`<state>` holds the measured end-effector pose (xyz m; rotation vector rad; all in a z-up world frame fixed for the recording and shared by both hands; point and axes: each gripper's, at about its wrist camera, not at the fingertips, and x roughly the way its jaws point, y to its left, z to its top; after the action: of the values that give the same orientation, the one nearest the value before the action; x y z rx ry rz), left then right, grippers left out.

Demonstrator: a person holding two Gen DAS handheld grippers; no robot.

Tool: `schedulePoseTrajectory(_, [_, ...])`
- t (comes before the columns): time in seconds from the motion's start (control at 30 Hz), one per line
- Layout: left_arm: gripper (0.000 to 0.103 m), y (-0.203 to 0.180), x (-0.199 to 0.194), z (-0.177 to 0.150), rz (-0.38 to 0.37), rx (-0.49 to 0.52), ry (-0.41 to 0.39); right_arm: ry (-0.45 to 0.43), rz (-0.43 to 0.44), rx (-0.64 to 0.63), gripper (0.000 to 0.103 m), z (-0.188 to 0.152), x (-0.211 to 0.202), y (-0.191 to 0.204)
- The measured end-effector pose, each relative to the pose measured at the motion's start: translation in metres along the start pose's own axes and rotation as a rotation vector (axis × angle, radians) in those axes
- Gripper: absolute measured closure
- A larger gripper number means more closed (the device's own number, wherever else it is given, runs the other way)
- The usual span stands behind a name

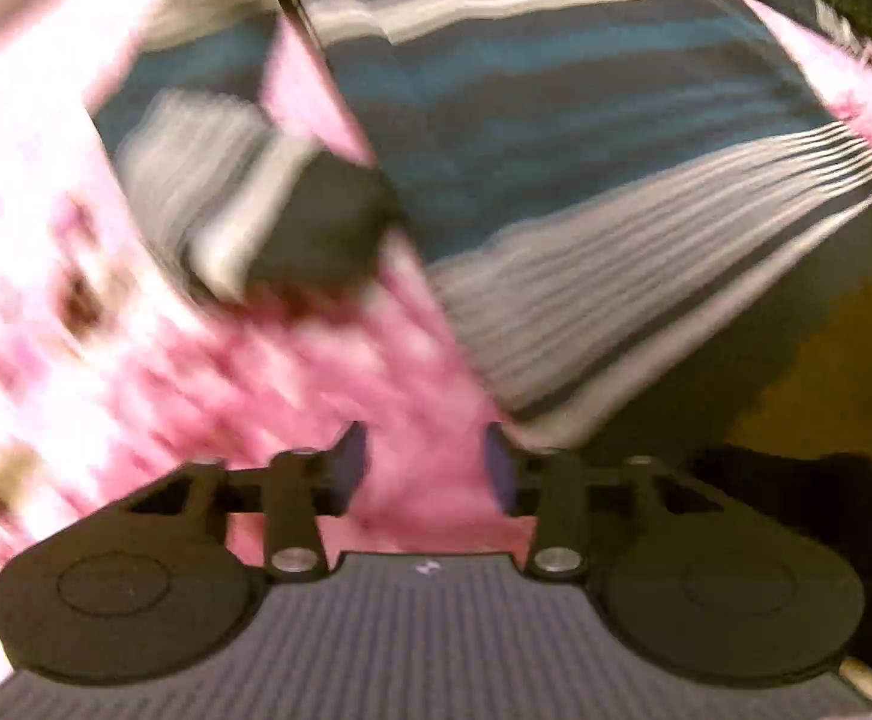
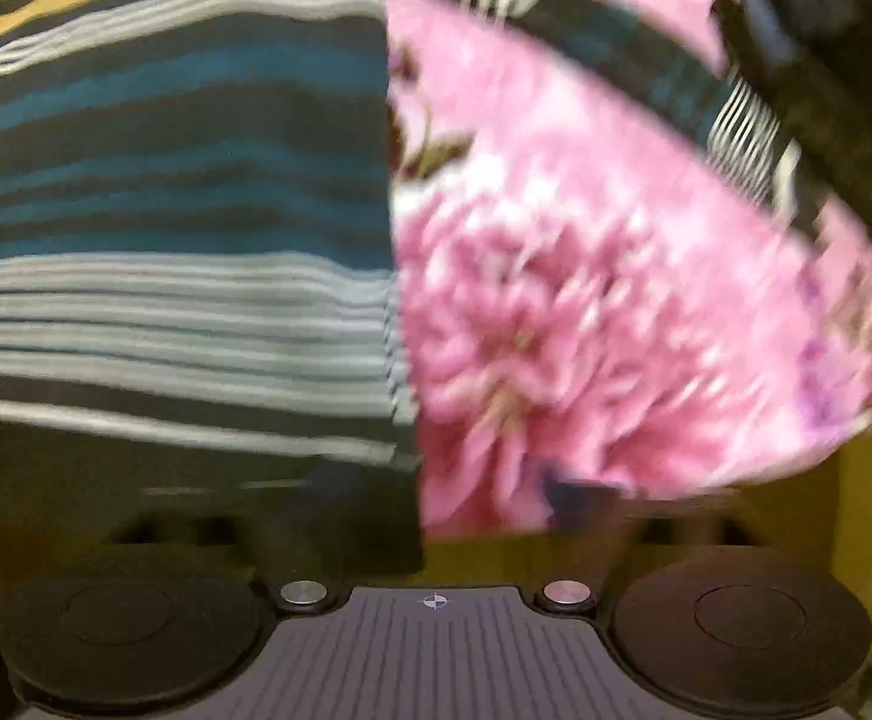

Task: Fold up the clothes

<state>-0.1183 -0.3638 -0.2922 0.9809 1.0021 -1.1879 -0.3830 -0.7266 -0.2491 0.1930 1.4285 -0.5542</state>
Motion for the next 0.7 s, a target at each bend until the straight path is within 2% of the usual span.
schedulePoseTrajectory(0.07, [0.052, -0.001, 0.005, 0.012, 0.057, 0.097, -0.042, -0.039, 0.008, -0.015, 0.014, 0.008, -0.009, 0.006])
schedulePoseTrajectory(0.1, [0.046, 0.000, 0.009, 0.014, 0.086, 0.170, -0.066, -0.048, 0.019, -0.022, 0.014, 0.013, -0.011, 0.010])
schedulePoseTrajectory(0.13, [0.043, -0.003, 0.015, 0.016, 0.117, 0.228, -0.065, -0.056, 0.031, -0.028, 0.014, 0.017, -0.014, 0.014])
schedulePoseTrajectory(0.2, [0.047, -0.008, 0.029, 0.020, 0.181, 0.341, -0.057, -0.064, 0.062, -0.042, 0.014, 0.020, -0.019, 0.026])
schedulePoseTrajectory(0.23, [0.068, -0.011, 0.036, 0.022, 0.213, 0.397, -0.053, -0.067, 0.075, -0.053, 0.014, 0.022, -0.021, 0.033])
schedulePoseTrajectory(0.27, [0.081, -0.014, 0.043, 0.024, 0.245, 0.453, -0.049, -0.069, 0.087, -0.065, 0.014, 0.024, -0.023, 0.040])
schedulePoseTrajectory(0.3, [0.091, -0.005, 0.039, 0.026, 0.237, 0.418, -0.058, -0.071, 0.099, -0.075, 0.014, 0.025, -0.026, 0.047])
schedulePoseTrajectory(0.37, [0.096, 0.018, 0.021, 0.028, 0.212, 0.294, -0.112, -0.074, 0.111, -0.083, 0.014, 0.028, -0.030, 0.059])
schedulePoseTrajectory(0.4, [0.096, 0.035, 0.003, 0.029, 0.208, 0.193, -0.163, -0.075, 0.116, -0.087, 0.014, 0.029, -0.033, 0.065])
schedulePoseTrajectory(0.47, [0.096, 0.082, -0.043, 0.025, 0.159, -0.078, -0.292, -0.084, 0.122, -0.100, 0.014, 0.032, -0.039, 0.078])
schedulePoseTrajectory(0.53, [0.096, 0.132, -0.088, 0.015, 0.194, -0.305, -0.417, -0.093, 0.133, -0.111, 0.014, 0.036, -0.045, 0.092])
schedulePoseTrajectory(0.57, [0.096, 0.158, -0.109, 0.007, 0.239, -0.407, -0.468, -0.098, 0.141, -0.116, 0.014, 0.038, -0.048, 0.100])
schedulePoseTrajectory(0.63, [0.096, 0.207, -0.137, -0.010, 0.331, -0.604, -0.523, -0.111, 0.151, -0.127, 0.014, 0.045, -0.053, 0.115])
schedulePoseTrajectory(0.7, [0.097, 0.248, -0.148, -0.029, 0.407, -0.773, -0.508, -0.134, 0.157, -0.146, 0.014, 0.054, -0.059, 0.131])
